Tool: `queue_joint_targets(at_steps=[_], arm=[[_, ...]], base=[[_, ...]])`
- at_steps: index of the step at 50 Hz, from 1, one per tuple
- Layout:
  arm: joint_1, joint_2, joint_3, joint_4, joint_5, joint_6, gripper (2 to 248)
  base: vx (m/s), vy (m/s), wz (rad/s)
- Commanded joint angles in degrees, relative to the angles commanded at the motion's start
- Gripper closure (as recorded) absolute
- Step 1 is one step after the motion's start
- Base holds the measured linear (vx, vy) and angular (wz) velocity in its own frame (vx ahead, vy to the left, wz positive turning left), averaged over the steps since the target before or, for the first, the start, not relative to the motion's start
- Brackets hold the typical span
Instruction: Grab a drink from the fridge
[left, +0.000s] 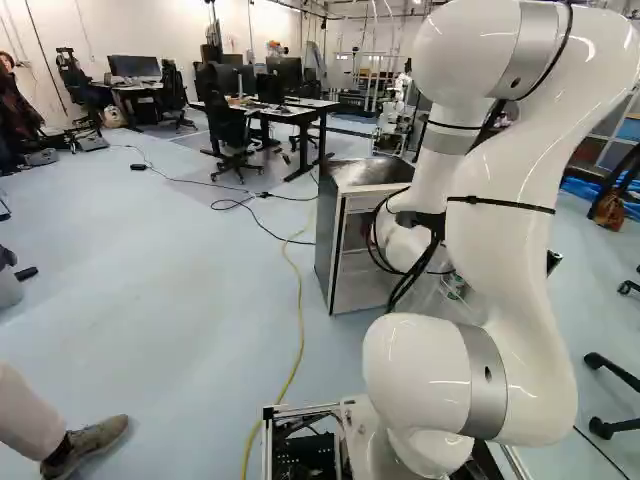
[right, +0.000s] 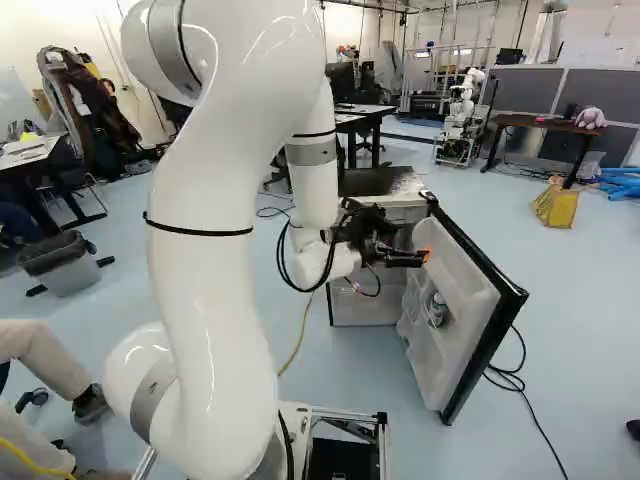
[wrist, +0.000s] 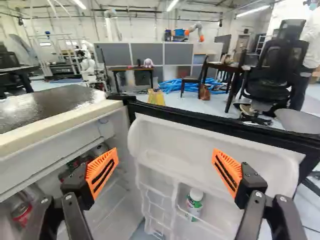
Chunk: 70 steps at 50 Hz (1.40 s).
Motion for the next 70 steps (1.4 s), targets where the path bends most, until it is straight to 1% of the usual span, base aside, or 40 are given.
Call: queue_joint_targets(at_steps=[23, 38, 53, 70], arm=[[-1.14, 3.25, 4.49, -13.84, 0.0, 0.0, 3], [-2.4, 5.26, 7.19, -22.87, -0.71, 0.0, 3], [-3.93, 6.15, 8.37, -31.9, -3.71, 0.0, 3], [-5.67, 5.85, 7.96, -42.13, -8.57, 0.0, 3]], base=[[0.0, 0.0, 0.0], [0.0, 0.0, 0.0], [0.0, 0.0, 0.0], [0.0, 0.0, 0.0]])
